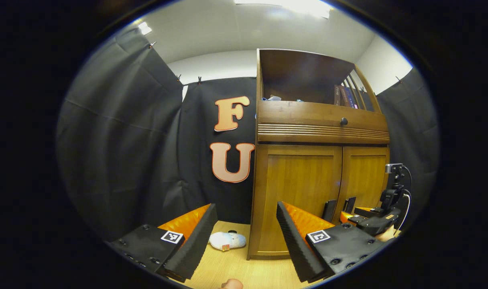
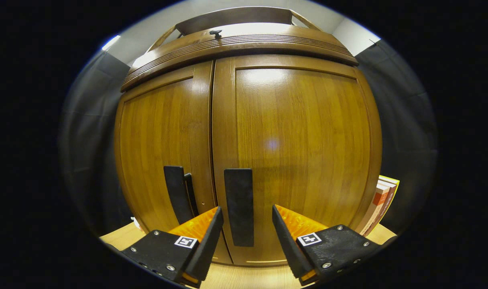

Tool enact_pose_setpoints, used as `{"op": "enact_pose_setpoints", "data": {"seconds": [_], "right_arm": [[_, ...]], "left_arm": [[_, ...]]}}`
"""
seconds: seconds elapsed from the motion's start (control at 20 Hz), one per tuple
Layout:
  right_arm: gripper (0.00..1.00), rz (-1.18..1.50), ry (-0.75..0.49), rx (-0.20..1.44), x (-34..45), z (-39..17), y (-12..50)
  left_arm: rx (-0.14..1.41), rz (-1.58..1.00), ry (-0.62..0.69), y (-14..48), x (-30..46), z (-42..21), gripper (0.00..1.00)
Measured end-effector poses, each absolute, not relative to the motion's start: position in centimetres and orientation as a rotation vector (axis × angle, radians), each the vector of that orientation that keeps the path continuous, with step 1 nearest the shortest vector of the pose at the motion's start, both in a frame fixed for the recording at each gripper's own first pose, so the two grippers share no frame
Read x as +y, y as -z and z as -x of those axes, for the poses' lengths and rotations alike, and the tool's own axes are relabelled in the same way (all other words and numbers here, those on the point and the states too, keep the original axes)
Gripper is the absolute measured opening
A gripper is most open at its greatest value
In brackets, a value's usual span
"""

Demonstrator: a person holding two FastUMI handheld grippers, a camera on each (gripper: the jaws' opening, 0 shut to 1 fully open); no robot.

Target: Open the right door of the double-door shoe cabinet with the right hand, and open the left door with the left hand.

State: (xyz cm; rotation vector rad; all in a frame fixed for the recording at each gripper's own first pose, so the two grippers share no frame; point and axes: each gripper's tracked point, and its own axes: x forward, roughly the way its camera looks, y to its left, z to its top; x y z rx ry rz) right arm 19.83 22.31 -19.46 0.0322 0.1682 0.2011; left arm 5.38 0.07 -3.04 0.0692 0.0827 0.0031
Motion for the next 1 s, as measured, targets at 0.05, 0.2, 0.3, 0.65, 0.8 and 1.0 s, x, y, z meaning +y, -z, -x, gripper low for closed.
{"op": "enact_pose_setpoints", "data": {"seconds": [0.05, 0.2, 0.3, 0.65, 0.8, 1.0], "right_arm": [[0.8, -0.032, -0.201, 0.166, 22.5, -20.1, 19.5], [0.58, -0.036, -0.205, 0.168, 22.9, -20.4, 19.8], [0.41, -0.035, -0.203, 0.175, 23.1, -20.6, 20.0], [0.33, -0.044, -0.209, 0.184, 22.8, -20.3, 20.1], [0.3, -0.046, -0.222, 0.179, 22.6, -19.5, 20.0], [0.34, -0.048, -0.245, 0.178, 22.2, -17.8, 19.8]], "left_arm": [[0.085, -0.069, -0.007, 3.2, 0.2, -5.4, 0.99], [0.083, -0.069, -0.012, 3.2, 0.4, -5.6, 0.94], [0.083, -0.065, -0.007, 3.3, 0.4, -5.8, 0.96], [0.09, -0.07, 0.002, 3.4, -0.1, -5.2, 0.96], [0.084, -0.067, -0.007, 3.2, 0.1, -5.0, 0.98], [0.094, -0.058, -0.014, 3.4, 0.2, -4.4, 0.99]]}}
